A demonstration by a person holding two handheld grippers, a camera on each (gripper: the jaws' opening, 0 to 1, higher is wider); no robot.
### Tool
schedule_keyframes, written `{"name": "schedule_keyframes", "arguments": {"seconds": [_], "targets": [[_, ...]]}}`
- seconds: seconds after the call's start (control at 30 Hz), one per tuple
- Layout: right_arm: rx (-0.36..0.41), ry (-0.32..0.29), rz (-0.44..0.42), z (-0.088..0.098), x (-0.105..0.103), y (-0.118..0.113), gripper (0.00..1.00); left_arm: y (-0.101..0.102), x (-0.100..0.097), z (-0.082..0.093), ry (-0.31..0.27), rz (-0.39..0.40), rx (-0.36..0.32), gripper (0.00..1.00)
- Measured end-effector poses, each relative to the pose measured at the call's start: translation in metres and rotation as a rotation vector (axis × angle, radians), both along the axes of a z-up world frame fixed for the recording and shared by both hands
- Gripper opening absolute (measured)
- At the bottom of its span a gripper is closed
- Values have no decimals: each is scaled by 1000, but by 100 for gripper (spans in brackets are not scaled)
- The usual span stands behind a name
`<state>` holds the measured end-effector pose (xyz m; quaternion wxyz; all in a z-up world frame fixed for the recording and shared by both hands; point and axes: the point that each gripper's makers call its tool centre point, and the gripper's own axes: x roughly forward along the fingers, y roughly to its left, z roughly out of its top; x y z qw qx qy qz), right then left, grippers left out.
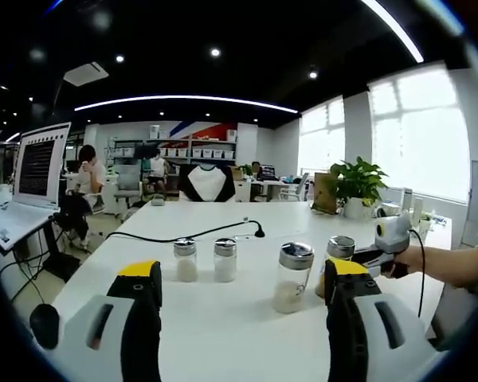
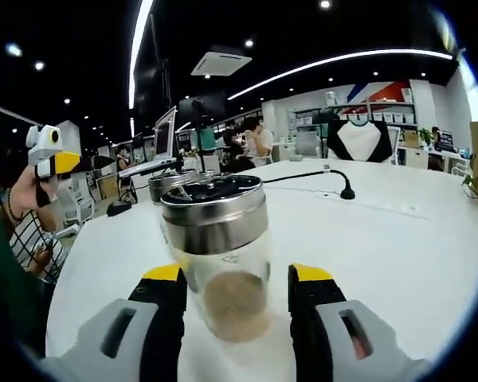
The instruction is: Rotate the seasoning bottle until the label or dispensing opening points toward the visible target arrow and the bottle remains upright within the marked orientation range
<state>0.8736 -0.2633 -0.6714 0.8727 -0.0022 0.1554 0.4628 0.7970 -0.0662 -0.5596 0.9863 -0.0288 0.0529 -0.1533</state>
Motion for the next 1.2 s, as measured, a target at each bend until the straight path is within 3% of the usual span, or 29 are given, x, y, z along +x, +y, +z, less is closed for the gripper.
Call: {"name": "schedule_keyframes", "arguments": {"seconds": [0.13,0.3,0.43,0.6,0.73,0.8,0.93,1.2], "targets": [[15,9,-25,7,-6,0,54,1,0,2,-9,3,-3,88],[49,51,-117,13,-10,-2,55,0,0,0,-2,-2,-4,88],[49,30,-180,19,-10,-1,55,-2,-1,-1,4,-10,-6,88],[34,46,-302,18,-7,0,55,-1,0,-3,8,-7,-9,88],[21,12,-385,21,-3,3,55,0,0,-5,14,-8,-9,88],[25,-8,-492,21,1,-2,53,0,-1,-5,17,-9,-10,88],[23,-11,-589,17,2,-6,50,1,-1,-6,21,-7,-12,88],[0,-15,-612,18,8,-5,48,3,-2,-9,29,0,-10,88]]}}
